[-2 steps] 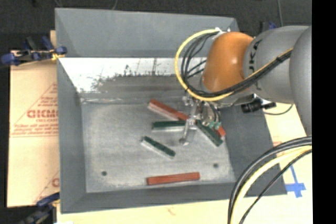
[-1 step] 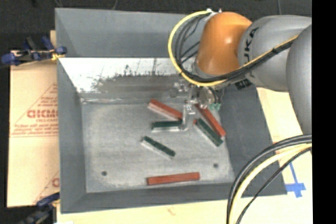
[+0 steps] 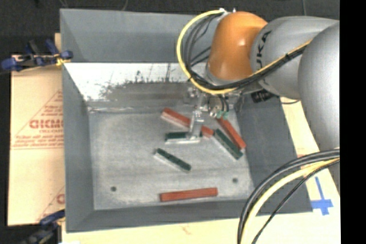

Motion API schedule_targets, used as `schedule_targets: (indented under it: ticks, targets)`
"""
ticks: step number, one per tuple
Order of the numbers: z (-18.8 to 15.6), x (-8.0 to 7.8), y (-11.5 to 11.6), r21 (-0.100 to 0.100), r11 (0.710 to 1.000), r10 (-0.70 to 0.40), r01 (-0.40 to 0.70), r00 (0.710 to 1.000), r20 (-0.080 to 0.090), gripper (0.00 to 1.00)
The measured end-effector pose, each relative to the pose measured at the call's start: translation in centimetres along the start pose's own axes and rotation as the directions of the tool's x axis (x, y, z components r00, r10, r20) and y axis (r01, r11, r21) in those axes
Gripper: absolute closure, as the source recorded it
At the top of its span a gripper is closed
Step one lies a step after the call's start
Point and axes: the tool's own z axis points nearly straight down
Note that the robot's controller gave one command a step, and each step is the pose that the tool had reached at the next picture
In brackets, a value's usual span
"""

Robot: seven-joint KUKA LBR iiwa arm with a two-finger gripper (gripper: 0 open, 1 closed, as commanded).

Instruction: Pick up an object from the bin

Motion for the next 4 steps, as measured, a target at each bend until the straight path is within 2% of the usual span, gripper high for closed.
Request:
schedule_targets:
  ticks: [1, 2, 4]
  targets:
    - [4.13, -0.69, 1.15, 0.002, 1.000, -0.007, 0.007, 1.000, 0.000, 0.00]
    - [4.65, -0.45, 2.05, 0.001, 0.995, 0.095, -0.095, 0.995, 0.006, 1.00]
    - [4.32, -0.39, 2.03, 0.001, 0.996, 0.095, -0.095, 0.995, 0.006, 1.00]
